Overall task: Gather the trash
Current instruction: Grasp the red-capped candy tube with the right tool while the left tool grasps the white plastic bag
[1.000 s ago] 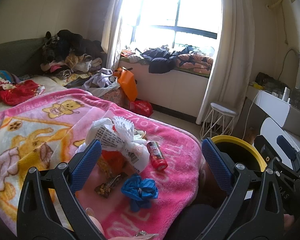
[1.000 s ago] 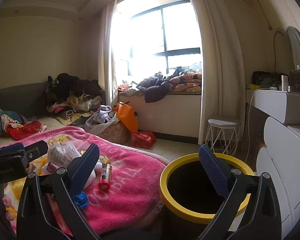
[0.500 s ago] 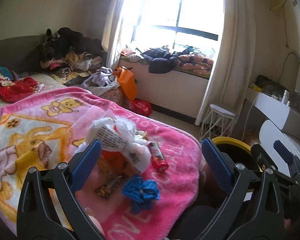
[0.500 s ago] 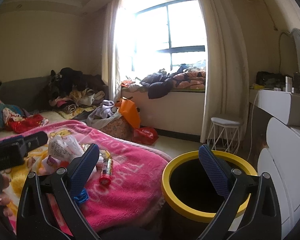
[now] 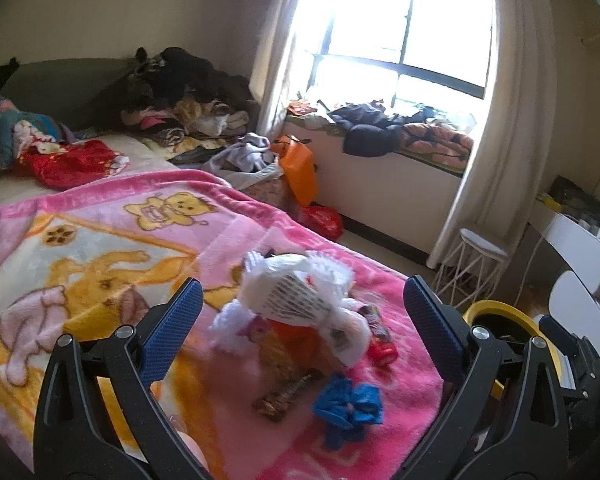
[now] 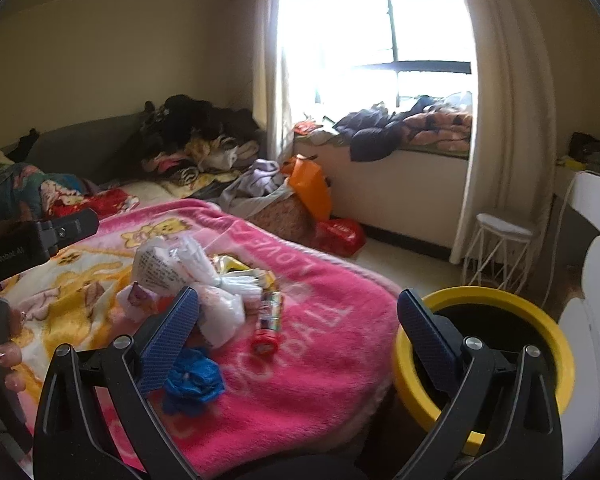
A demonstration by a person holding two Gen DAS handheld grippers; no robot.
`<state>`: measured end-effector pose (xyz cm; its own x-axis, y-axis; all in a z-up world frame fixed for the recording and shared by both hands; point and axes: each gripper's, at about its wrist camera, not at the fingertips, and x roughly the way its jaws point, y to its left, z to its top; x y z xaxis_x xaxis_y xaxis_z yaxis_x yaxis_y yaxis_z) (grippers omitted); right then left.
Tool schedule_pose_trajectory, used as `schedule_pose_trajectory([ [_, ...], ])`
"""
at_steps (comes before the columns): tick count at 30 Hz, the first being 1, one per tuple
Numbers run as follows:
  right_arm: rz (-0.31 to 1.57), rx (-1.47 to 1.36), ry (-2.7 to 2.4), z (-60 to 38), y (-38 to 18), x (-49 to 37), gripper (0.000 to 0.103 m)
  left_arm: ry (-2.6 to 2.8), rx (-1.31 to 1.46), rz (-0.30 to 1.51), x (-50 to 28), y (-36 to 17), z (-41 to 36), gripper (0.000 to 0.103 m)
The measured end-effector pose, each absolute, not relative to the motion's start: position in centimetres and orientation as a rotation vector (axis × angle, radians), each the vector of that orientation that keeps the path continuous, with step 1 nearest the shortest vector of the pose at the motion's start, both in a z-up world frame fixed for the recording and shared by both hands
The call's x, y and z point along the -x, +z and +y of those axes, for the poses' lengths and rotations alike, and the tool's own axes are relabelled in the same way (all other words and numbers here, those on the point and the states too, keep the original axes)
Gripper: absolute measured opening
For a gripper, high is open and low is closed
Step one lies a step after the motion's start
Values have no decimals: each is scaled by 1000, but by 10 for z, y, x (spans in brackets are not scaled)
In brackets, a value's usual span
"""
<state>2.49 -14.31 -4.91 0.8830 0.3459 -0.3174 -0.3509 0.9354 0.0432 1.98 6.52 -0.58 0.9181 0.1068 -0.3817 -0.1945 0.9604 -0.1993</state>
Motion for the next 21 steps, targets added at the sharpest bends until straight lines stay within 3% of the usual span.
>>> schedule_pose_trajectory([
  [15, 445, -17, 463, -114, -48, -97, 96, 195, 309, 422, -65, -14, 100, 92],
  [21, 582, -36, 452, -112, -69, -140, 78, 187, 307, 502, -91, -32, 104, 92],
])
